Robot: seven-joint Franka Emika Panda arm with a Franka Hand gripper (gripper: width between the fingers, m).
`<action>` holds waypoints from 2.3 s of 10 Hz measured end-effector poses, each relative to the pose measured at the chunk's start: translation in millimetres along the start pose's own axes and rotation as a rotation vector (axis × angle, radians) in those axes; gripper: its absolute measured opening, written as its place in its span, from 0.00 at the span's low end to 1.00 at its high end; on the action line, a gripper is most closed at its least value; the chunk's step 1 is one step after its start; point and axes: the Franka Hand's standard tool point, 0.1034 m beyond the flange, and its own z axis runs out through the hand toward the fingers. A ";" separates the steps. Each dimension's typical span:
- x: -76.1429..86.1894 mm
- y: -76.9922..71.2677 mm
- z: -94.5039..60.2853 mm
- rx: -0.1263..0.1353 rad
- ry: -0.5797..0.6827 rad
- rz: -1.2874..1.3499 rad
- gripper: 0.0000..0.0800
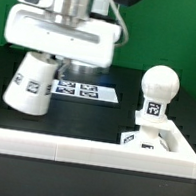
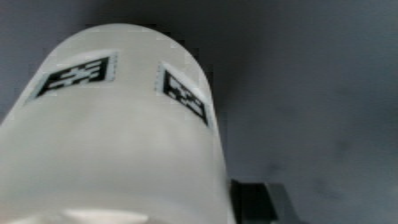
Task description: Assemble lamp
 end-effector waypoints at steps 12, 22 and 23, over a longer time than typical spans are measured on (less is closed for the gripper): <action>61.4 -65.7 -96.7 0.103 0.005 0.096 0.06; 101.8 -171.7 -139.3 0.134 0.009 0.171 0.06; 101.4 -176.5 -128.7 0.130 0.016 0.164 0.06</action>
Offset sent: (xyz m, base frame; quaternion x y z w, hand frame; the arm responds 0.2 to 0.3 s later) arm 0.0413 0.0400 0.0649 0.0477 -0.0210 0.0694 0.9962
